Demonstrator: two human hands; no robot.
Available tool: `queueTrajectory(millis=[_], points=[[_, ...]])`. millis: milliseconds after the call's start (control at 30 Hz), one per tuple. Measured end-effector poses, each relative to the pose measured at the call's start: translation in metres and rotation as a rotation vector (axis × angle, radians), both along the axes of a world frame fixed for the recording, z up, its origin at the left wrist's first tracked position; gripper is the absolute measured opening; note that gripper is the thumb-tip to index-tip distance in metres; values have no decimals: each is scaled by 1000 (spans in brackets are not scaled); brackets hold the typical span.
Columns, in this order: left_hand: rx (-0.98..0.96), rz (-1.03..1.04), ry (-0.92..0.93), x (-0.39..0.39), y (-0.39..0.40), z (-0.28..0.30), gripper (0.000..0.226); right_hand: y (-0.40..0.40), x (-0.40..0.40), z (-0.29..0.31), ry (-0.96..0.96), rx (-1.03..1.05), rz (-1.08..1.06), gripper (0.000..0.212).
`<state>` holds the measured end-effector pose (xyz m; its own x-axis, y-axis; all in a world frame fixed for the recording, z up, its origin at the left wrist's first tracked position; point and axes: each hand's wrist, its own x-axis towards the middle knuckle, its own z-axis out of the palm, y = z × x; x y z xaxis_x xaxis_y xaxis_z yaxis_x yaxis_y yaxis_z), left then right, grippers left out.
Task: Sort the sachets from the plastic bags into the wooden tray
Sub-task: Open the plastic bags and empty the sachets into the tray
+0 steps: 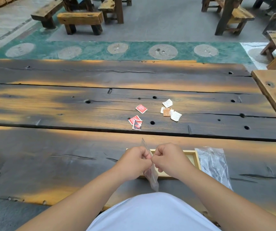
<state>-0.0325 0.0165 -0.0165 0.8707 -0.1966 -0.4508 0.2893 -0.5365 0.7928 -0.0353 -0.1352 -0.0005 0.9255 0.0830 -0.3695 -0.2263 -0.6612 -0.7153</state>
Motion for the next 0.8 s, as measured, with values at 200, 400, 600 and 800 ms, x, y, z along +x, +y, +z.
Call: queueTrajectory(millis=[200,400,600,800], points=[[23,30,-9,1,0,3,6,-1,4,-4,-4,72,-56,20],[28,40,-25,4,0,7,13,0,4,-10,-24,120,-100,26],[-32,70,0,9,-3,15,4,0,7,-9,-63,123,-102,21],[-37,77,-2,12,-2,16,3,2,10,-5,-123,59,-71,22]])
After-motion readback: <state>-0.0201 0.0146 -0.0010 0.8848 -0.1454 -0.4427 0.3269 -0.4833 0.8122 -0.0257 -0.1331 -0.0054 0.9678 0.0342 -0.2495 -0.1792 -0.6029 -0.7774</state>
